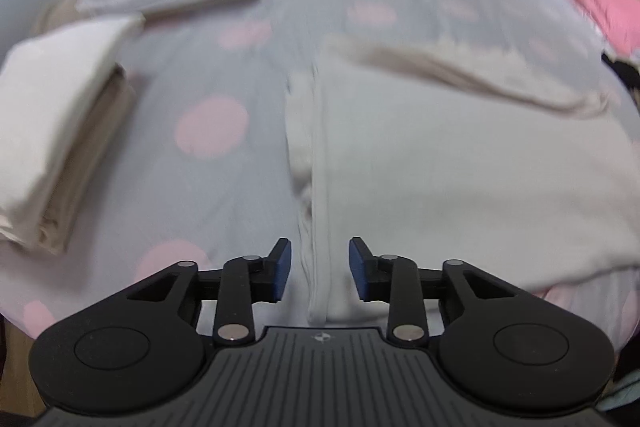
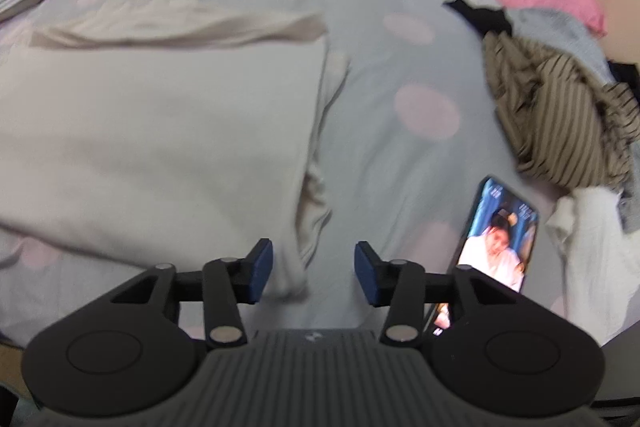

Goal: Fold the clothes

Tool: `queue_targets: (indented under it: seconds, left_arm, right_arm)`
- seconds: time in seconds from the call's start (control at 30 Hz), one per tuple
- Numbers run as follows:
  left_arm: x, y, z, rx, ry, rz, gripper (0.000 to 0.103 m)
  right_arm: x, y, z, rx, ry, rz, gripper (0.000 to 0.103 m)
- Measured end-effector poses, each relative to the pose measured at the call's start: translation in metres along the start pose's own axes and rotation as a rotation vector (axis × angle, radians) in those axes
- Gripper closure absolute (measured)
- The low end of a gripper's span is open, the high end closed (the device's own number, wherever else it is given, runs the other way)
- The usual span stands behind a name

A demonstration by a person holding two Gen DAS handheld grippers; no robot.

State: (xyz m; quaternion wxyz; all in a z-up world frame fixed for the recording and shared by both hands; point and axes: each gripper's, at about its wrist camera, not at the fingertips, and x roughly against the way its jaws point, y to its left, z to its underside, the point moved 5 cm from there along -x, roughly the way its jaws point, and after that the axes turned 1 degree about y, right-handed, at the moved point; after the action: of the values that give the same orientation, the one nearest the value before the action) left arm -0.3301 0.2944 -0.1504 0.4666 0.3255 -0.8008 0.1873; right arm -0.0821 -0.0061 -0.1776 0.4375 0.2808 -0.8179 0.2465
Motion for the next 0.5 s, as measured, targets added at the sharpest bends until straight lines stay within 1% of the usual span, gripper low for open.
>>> queue_targets:
  seconds: [0.1, 0.2, 0.3, 0.33, 0.37, 0.43, 0.47, 0.5]
  left_arm:
    - [0.009, -0.005, -0.008, -0.019, -0.055, -0.001, 0.071]
    - [0.006, -0.016, -0.019, -0.057, -0.075, 0.017, 0.071]
    - [-0.002, -0.029, -0.029, -0.083, -0.069, 0.040, 0.071]
    - [-0.007, -0.034, -0.032, -0.088, -0.063, 0.050, 0.071]
    - [-0.011, -0.040, -0.035, -0.094, -0.066, 0.059, 0.072]
    - [-0.018, -0.052, -0.042, -0.114, -0.077, 0.075, 0.072]
    - [-0.021, -0.058, -0.045, -0.126, -0.082, 0.081, 0.072]
    - [-0.024, -0.063, -0.048, -0.138, -0.086, 0.087, 0.072]
  right_arm:
    - [0.011, 0.003, -0.008, 0.023, -0.081, 0.041, 0.053]
    - [0.016, 0.016, -0.019, 0.071, -0.142, 0.027, 0.054]
    - [0.015, 0.031, -0.025, 0.119, -0.160, 0.017, 0.063]
    - [0.013, 0.035, -0.027, 0.129, -0.157, 0.016, 0.071]
    - [0.009, 0.038, -0.028, 0.135, -0.153, 0.014, 0.076]
    - [0.004, 0.044, -0.032, 0.139, -0.155, 0.000, 0.078]
    - [0.003, 0.048, -0.033, 0.144, -0.165, -0.009, 0.080]
    - [0.001, 0.052, -0.035, 0.153, -0.178, -0.016, 0.081]
